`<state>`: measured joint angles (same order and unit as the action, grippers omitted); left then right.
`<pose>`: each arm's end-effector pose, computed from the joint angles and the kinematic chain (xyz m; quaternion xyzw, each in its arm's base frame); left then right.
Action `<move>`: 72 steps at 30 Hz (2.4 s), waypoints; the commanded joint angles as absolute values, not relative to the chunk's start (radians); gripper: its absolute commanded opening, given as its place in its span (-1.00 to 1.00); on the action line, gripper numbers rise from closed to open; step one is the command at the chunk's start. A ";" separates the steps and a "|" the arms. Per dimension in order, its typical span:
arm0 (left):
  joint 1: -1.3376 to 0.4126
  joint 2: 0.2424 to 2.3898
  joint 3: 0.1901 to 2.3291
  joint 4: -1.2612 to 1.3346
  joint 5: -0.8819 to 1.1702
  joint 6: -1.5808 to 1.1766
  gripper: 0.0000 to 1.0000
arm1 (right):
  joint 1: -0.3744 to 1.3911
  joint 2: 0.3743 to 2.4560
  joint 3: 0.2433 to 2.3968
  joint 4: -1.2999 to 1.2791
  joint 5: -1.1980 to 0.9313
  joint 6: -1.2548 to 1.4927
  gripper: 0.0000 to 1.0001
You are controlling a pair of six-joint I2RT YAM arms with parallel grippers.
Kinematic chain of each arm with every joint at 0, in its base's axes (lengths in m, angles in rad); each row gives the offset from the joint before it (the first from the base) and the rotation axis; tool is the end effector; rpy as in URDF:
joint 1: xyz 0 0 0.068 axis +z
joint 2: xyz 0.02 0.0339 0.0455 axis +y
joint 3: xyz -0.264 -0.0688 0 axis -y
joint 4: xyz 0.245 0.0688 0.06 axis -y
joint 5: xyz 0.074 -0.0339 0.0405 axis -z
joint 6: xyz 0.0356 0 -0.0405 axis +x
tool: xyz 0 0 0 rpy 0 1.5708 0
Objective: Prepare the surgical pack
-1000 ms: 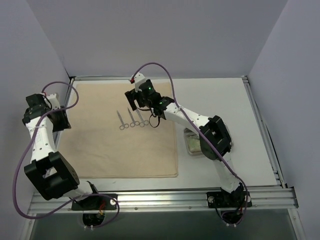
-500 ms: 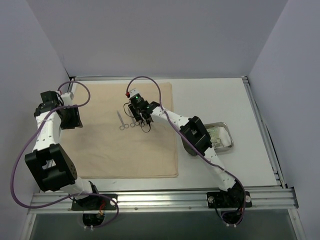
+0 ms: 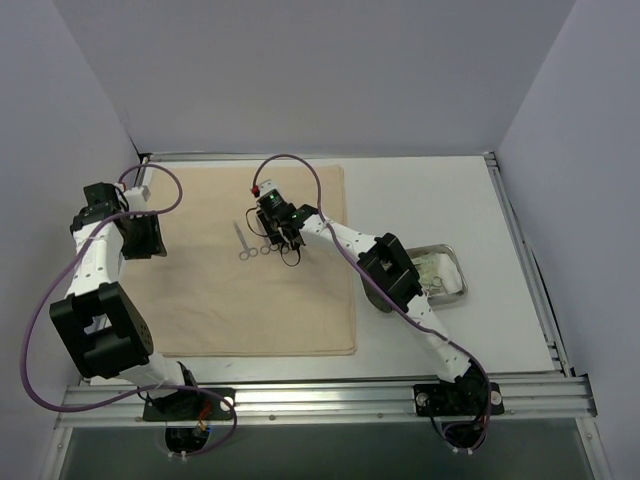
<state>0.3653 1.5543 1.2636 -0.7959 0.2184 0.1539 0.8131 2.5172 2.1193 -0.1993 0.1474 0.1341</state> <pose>0.2999 0.1065 0.2685 -0.0758 0.9624 -0.0411 0.2575 0.3980 0.4131 0.1668 -0.2611 0.8426 0.1549 0.4449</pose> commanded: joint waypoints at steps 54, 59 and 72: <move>0.376 1.519 1.321 -0.730 0.307 0.218 0.03 | 0.644 1.839 1.620 -0.238 -0.103 -0.423 -1.00; 0.376 1.526 1.333 -0.721 0.328 0.224 0.03 | 0.589 1.724 1.519 -0.310 -0.078 -0.604 -1.00; 0.367 1.516 1.315 -0.741 0.327 0.273 0.05 | 0.630 2.023 1.721 -0.340 -0.213 -0.324 -0.31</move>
